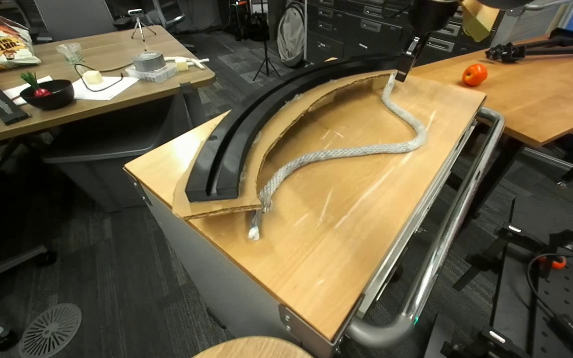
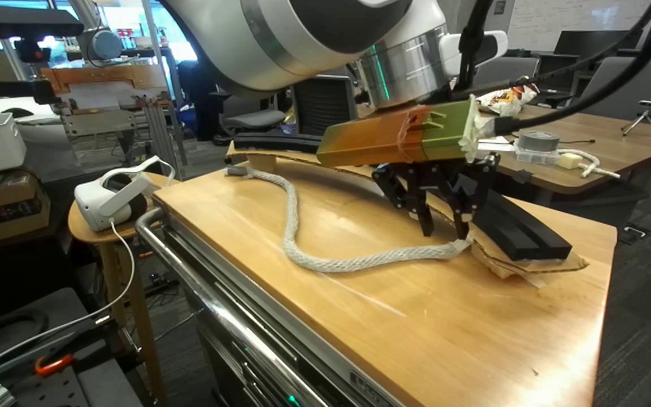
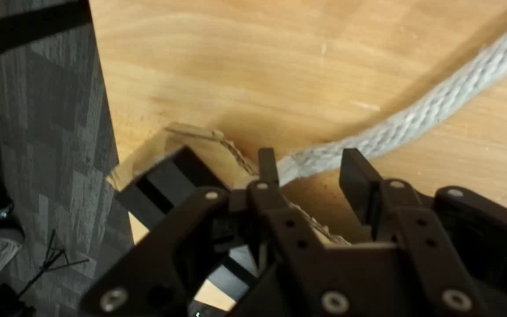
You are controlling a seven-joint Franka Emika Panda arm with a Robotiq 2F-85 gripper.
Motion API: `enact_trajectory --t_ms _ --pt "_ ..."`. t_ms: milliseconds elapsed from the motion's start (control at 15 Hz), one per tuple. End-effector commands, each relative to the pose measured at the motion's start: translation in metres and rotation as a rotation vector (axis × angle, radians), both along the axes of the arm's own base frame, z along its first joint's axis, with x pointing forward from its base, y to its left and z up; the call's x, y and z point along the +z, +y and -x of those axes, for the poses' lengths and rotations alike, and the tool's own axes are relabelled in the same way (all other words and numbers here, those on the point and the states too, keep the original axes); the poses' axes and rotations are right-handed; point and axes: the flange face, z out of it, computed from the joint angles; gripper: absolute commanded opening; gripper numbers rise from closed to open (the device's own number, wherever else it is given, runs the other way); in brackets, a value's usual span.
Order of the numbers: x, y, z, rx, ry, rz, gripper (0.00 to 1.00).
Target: Remove the rope from the platform
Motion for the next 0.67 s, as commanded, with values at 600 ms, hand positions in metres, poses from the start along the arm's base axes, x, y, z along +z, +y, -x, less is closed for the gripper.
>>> enact_trajectory --t_ms 600 --pt "0.086 0.092 -0.002 0.635 -0.056 -0.04 1.0"
